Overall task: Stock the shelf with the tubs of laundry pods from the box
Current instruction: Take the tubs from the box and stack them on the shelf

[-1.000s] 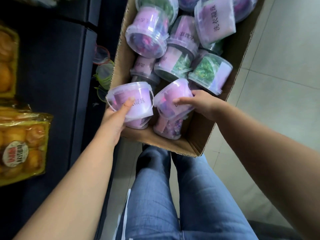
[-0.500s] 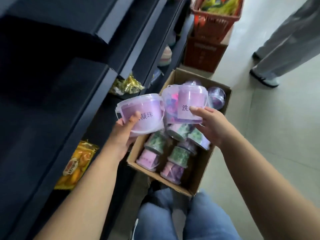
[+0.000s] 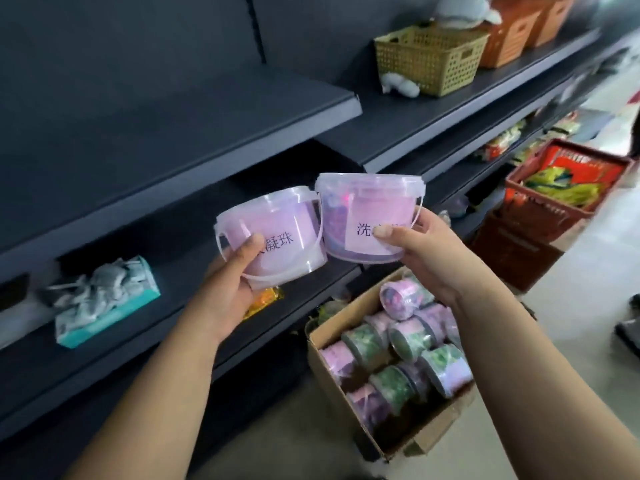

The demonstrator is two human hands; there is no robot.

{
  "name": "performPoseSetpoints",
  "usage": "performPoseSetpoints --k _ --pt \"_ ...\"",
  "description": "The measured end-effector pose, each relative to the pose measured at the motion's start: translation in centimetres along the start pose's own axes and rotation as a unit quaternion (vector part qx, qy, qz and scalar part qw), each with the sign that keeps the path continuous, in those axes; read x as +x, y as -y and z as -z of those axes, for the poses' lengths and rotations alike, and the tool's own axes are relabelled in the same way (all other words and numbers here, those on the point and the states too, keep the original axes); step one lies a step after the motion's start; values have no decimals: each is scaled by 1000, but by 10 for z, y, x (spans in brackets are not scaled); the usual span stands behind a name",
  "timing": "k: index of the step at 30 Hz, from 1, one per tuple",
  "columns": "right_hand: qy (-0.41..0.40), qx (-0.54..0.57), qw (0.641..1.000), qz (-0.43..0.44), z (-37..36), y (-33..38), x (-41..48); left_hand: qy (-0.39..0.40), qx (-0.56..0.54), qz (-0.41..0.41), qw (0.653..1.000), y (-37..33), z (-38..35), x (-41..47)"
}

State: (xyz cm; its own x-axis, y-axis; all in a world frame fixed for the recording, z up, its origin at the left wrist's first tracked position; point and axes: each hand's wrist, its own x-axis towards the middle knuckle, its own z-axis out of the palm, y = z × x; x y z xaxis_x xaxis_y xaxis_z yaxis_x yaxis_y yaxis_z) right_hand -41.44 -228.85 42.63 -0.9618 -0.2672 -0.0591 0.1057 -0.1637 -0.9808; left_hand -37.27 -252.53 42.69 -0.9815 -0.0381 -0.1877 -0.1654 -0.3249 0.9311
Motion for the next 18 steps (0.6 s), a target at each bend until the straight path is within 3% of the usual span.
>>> performPoseSetpoints --k 8,18 --pt "184 -46 979 77 -171 48 -4 -134 -7 -148 980 -90 116 -117" --pt "375 -18 926 40 -433 4 -47 -303 -3 -255 918 -151 304 -295"
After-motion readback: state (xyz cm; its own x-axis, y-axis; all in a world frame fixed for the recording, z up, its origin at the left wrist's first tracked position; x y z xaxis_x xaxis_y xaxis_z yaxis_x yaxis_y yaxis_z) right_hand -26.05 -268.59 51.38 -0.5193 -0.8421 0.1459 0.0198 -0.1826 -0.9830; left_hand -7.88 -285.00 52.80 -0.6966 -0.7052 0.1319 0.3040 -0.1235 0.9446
